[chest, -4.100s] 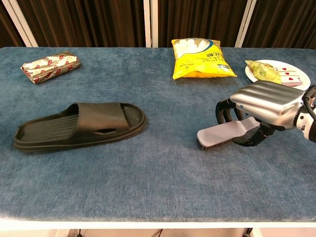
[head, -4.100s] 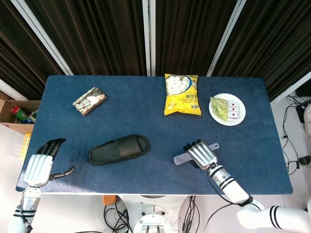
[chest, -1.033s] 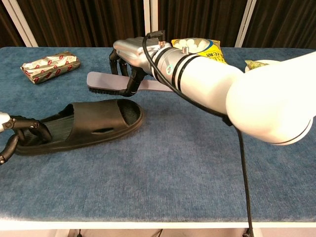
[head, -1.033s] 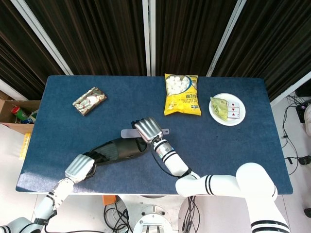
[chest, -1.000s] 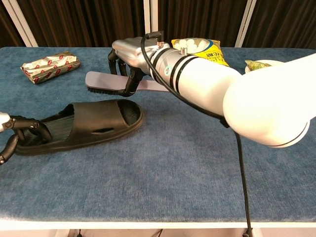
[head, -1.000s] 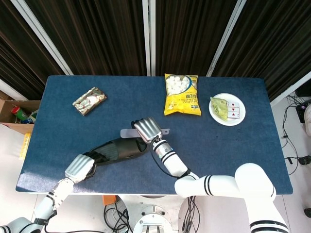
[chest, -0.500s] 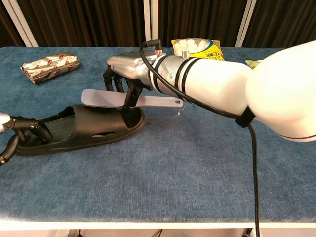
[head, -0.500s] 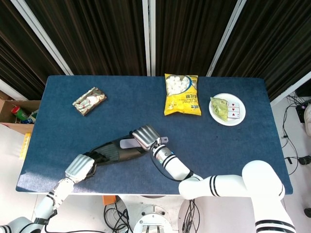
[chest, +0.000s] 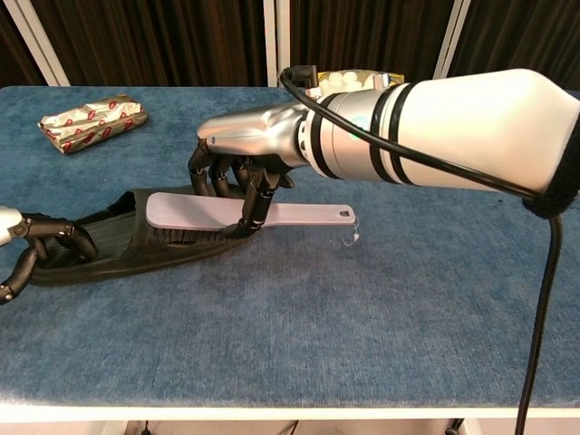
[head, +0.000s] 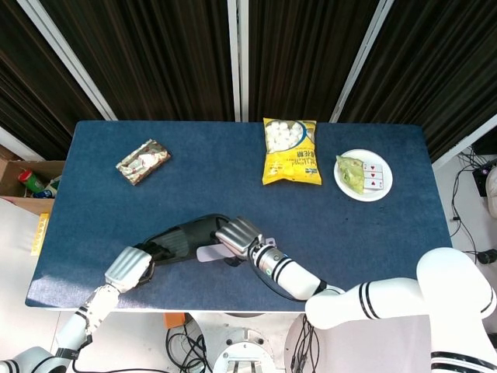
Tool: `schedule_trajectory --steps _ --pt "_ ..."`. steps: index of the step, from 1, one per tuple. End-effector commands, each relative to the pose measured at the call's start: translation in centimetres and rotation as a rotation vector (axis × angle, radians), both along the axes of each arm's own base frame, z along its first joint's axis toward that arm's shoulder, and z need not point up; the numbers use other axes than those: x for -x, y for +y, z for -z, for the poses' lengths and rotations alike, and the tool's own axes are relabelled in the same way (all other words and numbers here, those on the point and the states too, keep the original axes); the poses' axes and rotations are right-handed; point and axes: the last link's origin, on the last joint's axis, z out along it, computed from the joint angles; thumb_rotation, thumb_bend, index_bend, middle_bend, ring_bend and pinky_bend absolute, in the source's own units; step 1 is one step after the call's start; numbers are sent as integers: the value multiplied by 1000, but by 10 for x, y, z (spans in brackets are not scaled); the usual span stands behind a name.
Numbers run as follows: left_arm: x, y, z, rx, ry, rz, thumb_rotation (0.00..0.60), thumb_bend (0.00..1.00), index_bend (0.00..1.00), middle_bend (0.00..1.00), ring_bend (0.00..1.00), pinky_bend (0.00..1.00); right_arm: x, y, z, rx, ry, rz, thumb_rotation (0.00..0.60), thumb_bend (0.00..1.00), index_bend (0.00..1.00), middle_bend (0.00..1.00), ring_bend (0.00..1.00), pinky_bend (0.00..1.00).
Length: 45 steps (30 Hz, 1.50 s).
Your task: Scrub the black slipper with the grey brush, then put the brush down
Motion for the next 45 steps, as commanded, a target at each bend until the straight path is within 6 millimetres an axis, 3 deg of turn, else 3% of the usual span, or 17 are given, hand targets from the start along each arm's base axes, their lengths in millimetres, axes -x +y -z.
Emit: schedule_trajectory --steps 1,17,25,31,40,45 --pt "0 0 0 2 0 -2 600 849 308 331 267 372 -3 -4 5 30 4 -7 600 649 986 766 706 802" --pt "3 -1 -3 2 -8 -8 600 849 308 331 267 371 -27 -43 34 208 46 10 600 646 991 766 707 802" --pt "2 -1 -3 3 -9 -2 600 849 308 331 267 371 -33 -55 25 337 -24 2 600 647 991 766 706 802" --pt "1 0 -2 5 -6 0 600 848 308 331 267 371 -23 -45 18 280 -19 -14 600 649 994 766 707 803" --pt "-2 1 0 10 3 4 600 850 308 331 267 371 -13 -18 28 122 78 -49 600 648 995 766 707 803" --pt "-4 0 2 8 14 6 600 853 309 331 267 371 -16 1 16 29 66 -65 600 649 996 766 706 803"
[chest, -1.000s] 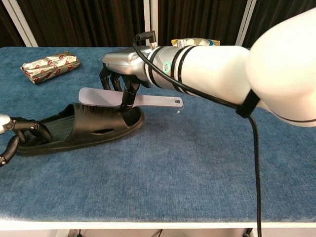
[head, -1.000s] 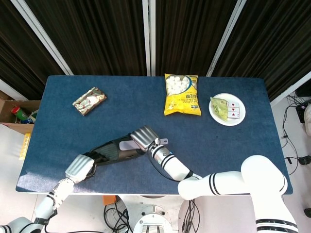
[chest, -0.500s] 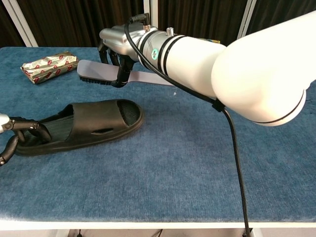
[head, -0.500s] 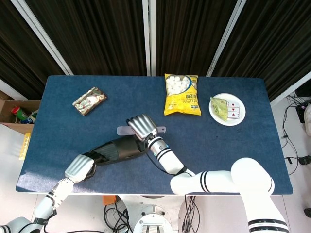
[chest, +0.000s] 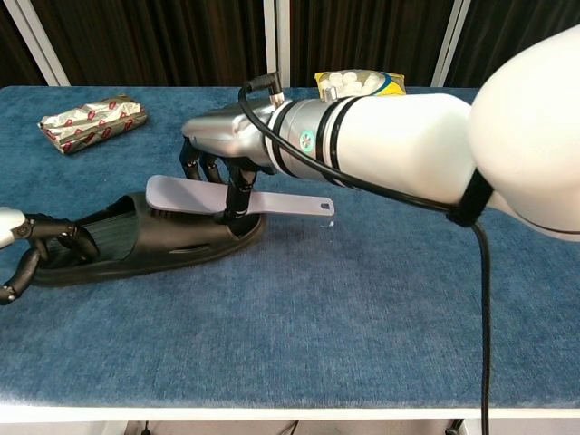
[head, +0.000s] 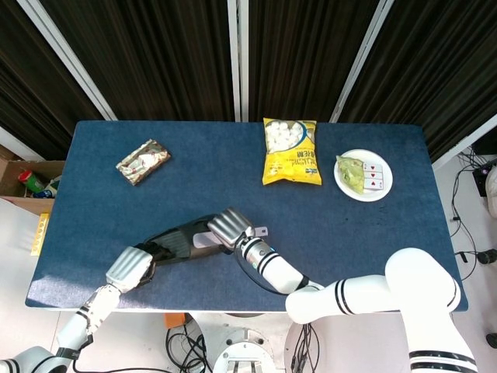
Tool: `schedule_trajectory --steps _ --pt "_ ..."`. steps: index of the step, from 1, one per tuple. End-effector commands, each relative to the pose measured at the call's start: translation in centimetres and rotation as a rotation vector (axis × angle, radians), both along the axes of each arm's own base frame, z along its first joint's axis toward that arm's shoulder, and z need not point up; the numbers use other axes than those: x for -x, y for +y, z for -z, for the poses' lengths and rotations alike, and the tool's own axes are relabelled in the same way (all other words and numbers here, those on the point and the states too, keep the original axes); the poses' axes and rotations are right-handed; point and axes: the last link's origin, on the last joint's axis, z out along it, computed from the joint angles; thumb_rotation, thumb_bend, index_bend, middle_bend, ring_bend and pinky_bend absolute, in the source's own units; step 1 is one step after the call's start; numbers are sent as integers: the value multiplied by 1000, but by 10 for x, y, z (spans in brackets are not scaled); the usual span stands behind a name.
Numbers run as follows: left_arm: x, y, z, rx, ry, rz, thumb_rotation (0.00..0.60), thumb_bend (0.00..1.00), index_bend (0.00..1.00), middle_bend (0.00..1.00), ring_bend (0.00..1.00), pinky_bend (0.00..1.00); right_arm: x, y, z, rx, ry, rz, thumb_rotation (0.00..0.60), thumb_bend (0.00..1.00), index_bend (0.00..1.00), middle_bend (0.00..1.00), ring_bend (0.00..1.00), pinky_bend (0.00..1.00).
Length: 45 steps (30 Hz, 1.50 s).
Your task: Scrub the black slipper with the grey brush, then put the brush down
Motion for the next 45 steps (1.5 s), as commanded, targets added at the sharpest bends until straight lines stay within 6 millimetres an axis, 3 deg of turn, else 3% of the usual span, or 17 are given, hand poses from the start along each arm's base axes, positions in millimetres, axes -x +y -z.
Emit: schedule_trajectory --steps 1,6,14,20,26,30,32,34,36,40,45 --pt "-1 0 1 1 2 1 600 853 309 331 267 371 0 14 -12 -71 -5 -10 600 649 996 766 706 803" --pt "-2 1 1 1 1 5 600 854 309 331 267 372 4 24 -29 -102 -13 -17 600 650 996 766 706 803" --pt "-4 1 1 2 -4 5 600 854 308 331 267 371 13 21 -37 -78 -10 0 600 650 996 767 706 804" --pt "-9 5 -15 -84 -51 35 600 808 308 330 266 371 41 16 -79 28 -24 45 600 651 997 767 706 805" --pt "-19 7 -48 -289 -150 127 600 601 272 282 257 358 101 14 -124 182 -6 148 600 654 998 767 706 805" --pt "-17 11 -72 -469 -169 134 595 337 209 202 211 334 149 25 -139 211 46 245 600 656 999 769 707 805" --pt "-12 14 -84 -569 -156 95 510 190 149 152 169 310 173 30 -143 215 77 300 600 656 998 769 707 805" --pt "-7 15 -91 -620 -147 50 380 89 109 132 149 297 192 33 -145 214 107 344 600 657 998 769 707 805" --pt "-3 14 -96 -631 -151 -5 327 39 89 130 146 291 207 35 -147 219 145 368 600 658 999 769 707 805" --pt "3 12 -101 -615 -192 -68 326 22 72 137 145 288 222 38 -146 240 192 372 600 661 999 768 706 805" --pt "9 12 -100 -612 -197 -88 329 22 73 139 145 286 226 39 -138 233 237 361 600 661 998 767 706 805"
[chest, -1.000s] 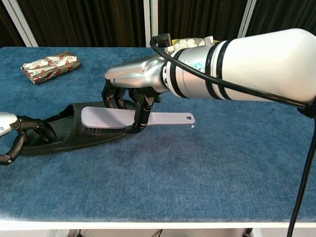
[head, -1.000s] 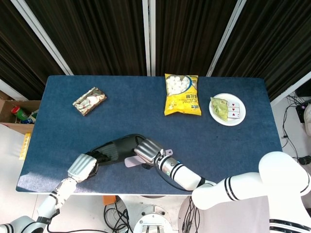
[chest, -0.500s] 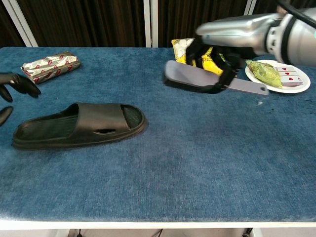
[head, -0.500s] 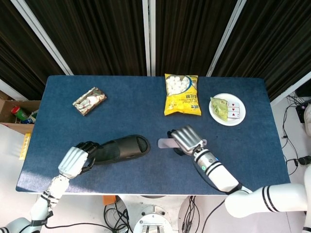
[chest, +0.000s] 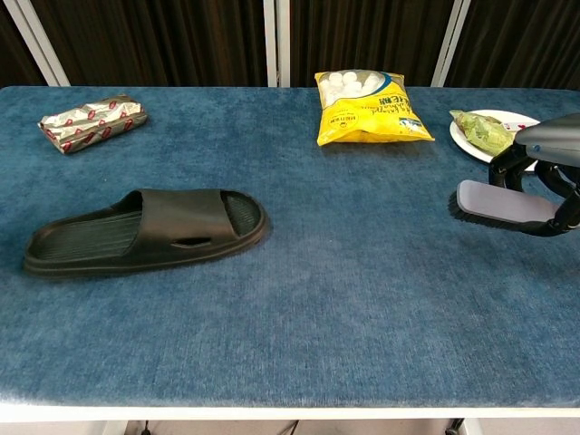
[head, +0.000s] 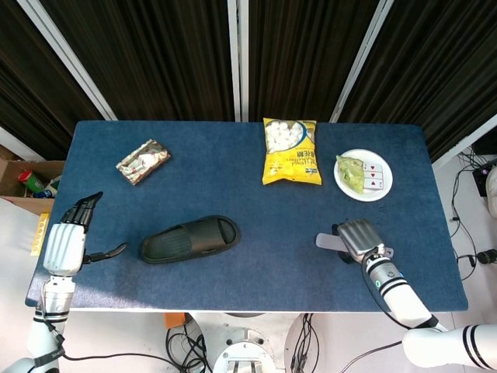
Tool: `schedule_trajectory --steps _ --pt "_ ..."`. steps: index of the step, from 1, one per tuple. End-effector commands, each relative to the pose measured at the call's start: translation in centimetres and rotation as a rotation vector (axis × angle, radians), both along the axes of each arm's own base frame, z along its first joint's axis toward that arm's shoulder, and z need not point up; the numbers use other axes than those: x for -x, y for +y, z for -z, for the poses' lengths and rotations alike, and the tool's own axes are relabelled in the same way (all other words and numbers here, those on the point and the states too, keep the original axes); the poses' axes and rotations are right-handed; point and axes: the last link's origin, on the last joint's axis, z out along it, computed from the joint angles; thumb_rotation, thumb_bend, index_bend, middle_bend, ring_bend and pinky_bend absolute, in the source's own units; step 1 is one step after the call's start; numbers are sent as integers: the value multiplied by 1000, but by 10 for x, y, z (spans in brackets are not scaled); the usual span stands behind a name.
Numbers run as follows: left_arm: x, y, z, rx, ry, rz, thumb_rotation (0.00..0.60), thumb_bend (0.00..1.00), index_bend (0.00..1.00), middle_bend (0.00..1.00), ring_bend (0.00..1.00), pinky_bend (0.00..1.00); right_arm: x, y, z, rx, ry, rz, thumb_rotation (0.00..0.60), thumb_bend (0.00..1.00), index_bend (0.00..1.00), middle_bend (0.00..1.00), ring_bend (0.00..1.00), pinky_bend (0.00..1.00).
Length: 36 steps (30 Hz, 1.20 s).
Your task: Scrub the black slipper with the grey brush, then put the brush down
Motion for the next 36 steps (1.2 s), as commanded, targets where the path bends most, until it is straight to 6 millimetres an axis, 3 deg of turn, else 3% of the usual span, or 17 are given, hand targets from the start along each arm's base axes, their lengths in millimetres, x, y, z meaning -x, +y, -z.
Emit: schedule_trajectory --steps 1,12,16,21,28,36 --pt "3 0 1 6 -8 -6 330 22 73 138 145 286 3 1 9 -19 30 -5 600 660 998 767 706 805" --pt "6 1 6 39 0 -3 341 22 72 139 145 286 -1 -1 28 -99 64 -15 600 655 980 745 706 806" --pt "3 0 7 57 -4 34 439 23 73 141 145 287 -1 1 31 -113 60 -5 600 618 910 697 690 785" --pt "1 -1 8 58 0 57 440 23 74 143 145 287 0 2 32 -127 59 -7 600 505 720 605 540 679" --pt "1 -1 13 100 5 63 500 23 74 143 145 287 0 5 31 -143 42 4 600 478 503 467 363 534" --pt "-1 0 14 119 13 61 498 23 74 143 145 288 0 4 30 -142 38 -3 600 459 426 385 252 394"
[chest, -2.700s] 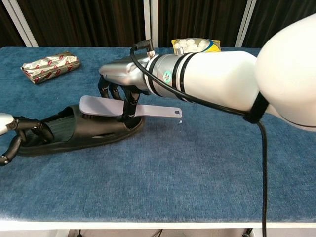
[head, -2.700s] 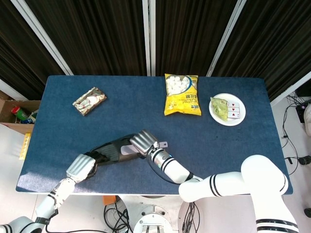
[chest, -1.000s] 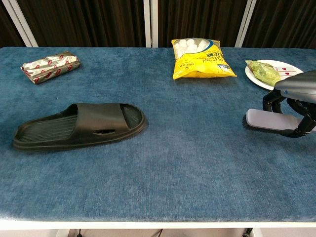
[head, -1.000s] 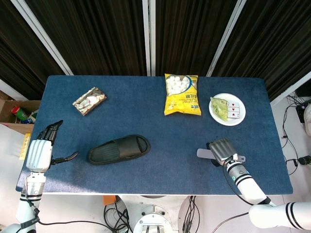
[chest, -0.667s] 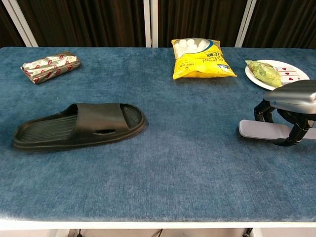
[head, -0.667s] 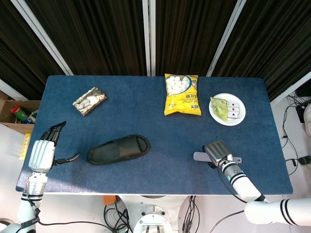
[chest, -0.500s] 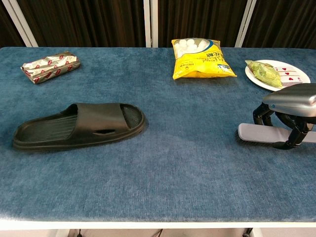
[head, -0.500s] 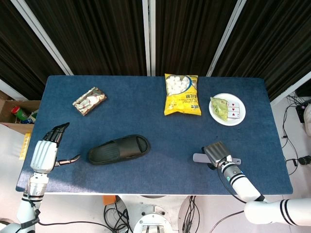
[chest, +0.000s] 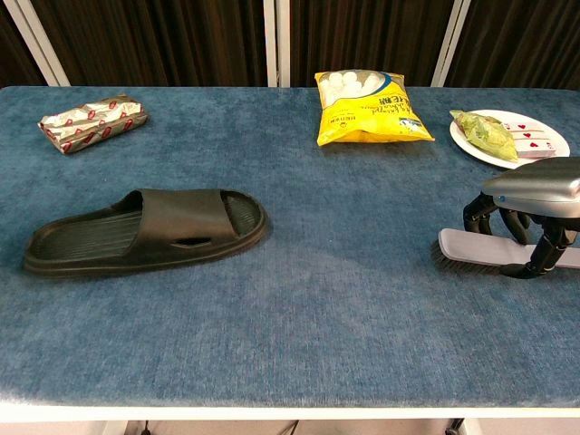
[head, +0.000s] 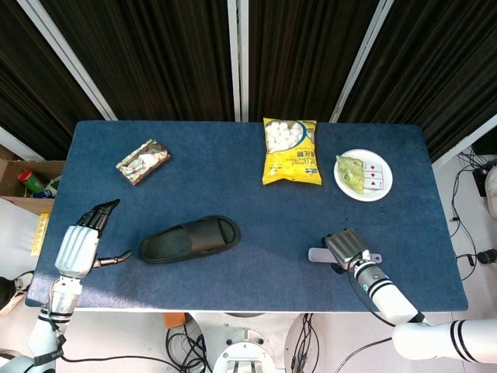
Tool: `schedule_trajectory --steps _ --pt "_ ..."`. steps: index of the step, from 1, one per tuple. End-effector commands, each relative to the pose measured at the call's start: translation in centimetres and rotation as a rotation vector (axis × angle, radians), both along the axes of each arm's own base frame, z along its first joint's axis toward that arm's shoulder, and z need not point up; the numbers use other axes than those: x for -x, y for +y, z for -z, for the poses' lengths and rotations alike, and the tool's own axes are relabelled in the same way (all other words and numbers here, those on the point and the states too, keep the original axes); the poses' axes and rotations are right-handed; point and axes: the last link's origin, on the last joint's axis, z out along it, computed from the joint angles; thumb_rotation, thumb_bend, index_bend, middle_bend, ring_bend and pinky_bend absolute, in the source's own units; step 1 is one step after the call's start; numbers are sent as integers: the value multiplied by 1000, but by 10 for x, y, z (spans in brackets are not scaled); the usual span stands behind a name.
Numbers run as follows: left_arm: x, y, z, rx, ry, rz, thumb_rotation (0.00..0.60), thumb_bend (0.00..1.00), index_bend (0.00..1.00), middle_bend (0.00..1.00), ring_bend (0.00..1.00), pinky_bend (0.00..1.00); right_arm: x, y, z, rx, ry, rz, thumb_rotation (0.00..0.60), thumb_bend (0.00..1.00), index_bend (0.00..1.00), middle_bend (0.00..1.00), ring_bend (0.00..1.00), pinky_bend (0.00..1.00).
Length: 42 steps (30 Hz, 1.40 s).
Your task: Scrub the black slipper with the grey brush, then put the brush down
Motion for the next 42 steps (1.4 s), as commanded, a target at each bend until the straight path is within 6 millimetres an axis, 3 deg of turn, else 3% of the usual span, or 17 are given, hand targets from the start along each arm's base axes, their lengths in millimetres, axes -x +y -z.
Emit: schedule_trajectory --steps 1,21,25,28,33,36,39,42 --pt "0 0 0 3 2 -1 499 23 74 143 145 288 1 0 -1 2 -4 1 600 454 414 377 243 385" --pt "1 -1 1 21 4 -8 502 24 74 143 145 288 -1 3 -7 16 -42 -7 600 358 204 179 48 191" --pt "0 -1 -1 13 5 -2 501 23 74 143 145 288 -4 6 -26 92 -87 -24 600 328 85 99 0 106" --pt "0 -3 -3 1 13 -3 500 23 74 143 145 288 0 16 -51 193 -129 -31 600 318 7 33 0 37" --pt "6 -7 -9 -28 65 -33 498 23 74 143 145 288 27 49 -102 446 -232 27 600 294 0 0 0 0" --pt "15 -12 -12 -31 116 -82 446 23 76 143 145 286 53 71 -127 666 -306 72 600 265 0 0 0 0" --pt "25 -19 -18 -38 183 -140 344 23 86 138 138 283 86 95 -136 831 -295 110 600 232 0 0 0 0" --pt "34 -26 -25 -66 232 -191 298 22 87 134 133 280 112 115 -130 877 -287 178 600 212 0 0 0 0"
